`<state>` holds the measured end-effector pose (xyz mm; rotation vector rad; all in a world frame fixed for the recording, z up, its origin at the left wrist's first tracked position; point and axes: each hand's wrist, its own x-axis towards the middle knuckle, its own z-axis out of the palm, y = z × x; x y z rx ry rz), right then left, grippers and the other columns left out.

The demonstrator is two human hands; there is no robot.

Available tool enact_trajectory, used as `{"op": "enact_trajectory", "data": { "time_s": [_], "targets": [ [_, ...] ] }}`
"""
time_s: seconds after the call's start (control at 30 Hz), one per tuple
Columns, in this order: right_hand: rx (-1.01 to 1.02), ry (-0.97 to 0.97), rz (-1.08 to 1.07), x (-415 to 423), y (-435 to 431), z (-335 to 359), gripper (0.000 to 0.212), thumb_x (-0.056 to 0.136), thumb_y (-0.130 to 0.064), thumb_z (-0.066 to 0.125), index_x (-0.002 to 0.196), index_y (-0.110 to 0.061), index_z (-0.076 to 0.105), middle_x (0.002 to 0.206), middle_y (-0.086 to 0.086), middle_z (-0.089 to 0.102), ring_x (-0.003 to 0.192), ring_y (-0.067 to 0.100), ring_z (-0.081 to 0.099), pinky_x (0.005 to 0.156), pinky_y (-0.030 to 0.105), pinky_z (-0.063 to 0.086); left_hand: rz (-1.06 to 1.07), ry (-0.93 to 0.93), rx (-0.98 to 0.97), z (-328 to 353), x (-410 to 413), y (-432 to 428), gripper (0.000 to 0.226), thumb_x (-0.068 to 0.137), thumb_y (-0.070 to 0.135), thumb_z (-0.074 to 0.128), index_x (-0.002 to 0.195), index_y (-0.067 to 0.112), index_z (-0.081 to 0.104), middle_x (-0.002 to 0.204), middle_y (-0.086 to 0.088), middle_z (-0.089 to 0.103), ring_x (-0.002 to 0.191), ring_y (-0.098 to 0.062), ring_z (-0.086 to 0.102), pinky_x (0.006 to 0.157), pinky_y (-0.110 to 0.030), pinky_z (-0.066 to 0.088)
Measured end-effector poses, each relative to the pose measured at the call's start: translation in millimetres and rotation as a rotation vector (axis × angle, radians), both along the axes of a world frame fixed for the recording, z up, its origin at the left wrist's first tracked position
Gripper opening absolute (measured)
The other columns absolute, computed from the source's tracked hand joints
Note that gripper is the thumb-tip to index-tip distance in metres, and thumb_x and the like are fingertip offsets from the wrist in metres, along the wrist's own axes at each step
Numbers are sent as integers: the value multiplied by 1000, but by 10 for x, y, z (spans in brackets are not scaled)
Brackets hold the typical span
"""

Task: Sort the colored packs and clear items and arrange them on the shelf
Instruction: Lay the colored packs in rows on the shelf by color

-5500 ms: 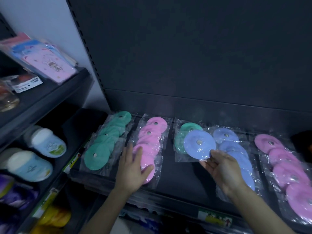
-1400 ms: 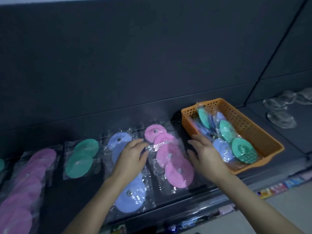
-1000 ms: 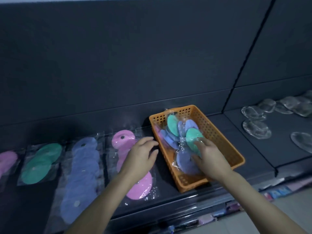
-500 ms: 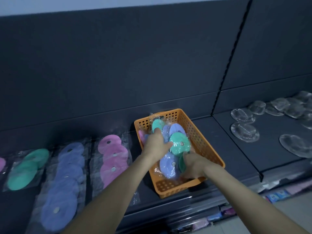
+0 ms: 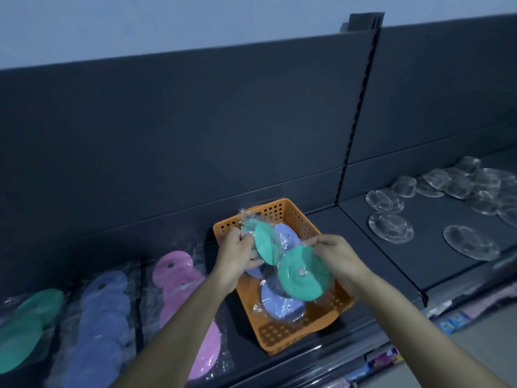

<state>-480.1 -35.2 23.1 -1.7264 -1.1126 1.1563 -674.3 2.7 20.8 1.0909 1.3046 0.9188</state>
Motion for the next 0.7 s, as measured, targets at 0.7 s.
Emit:
{"op": "enact_trajectory", "data": {
  "time_s": [0.7],
  "targets": [
    [157,14,-28,-556,-69,132,9,81,-15,73,76,-11,66,84,-3,69,80,14,67,64,25,55,-116,-338,-46,74,-300,-257,26,96,25,50,112,8,63,103,-10,72,92,-25,70,66,-32,58]
  ]
}}
